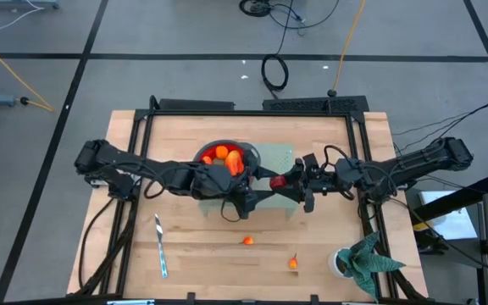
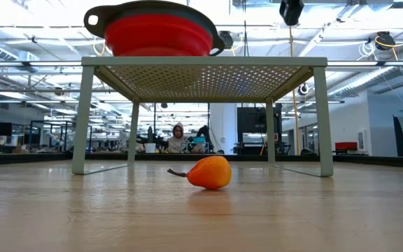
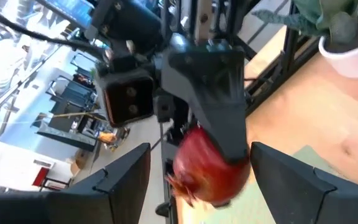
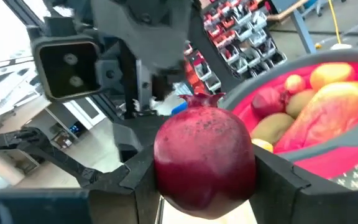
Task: Pick & Place Fruit
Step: Put the pomegranate fruit into the strainer
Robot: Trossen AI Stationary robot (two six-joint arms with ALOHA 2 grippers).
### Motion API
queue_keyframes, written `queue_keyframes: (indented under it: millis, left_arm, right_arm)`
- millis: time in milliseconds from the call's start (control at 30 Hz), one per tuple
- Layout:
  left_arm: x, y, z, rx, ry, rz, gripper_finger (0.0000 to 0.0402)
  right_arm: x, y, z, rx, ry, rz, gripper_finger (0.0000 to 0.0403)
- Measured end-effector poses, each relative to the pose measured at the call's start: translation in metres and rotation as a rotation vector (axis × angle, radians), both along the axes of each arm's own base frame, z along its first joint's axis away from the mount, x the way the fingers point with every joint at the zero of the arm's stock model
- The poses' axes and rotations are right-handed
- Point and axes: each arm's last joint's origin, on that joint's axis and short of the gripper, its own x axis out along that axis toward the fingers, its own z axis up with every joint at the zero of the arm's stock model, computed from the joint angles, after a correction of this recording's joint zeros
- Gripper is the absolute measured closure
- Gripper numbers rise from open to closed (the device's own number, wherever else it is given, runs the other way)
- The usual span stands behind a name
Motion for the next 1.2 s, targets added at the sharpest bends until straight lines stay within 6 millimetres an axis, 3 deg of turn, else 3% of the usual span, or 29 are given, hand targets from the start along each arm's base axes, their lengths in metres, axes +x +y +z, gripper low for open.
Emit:
queue_keyframes:
  millis: [500, 1200]
  left_arm:
    - [0.005, -0.008, -0.012, -0.025, 0.047, -0.055, 0.0128]
    - [0.005, -0.007, -0.012, -0.033, 0.053, -0.077, 0.0128]
  right_arm:
    - [0.005, 0.003, -0.005, 0.073, 0.033, 0.074, 0.0220]
    - [0.019, 0.007, -0.009, 0.187, -0.022, 0.153, 0.0221]
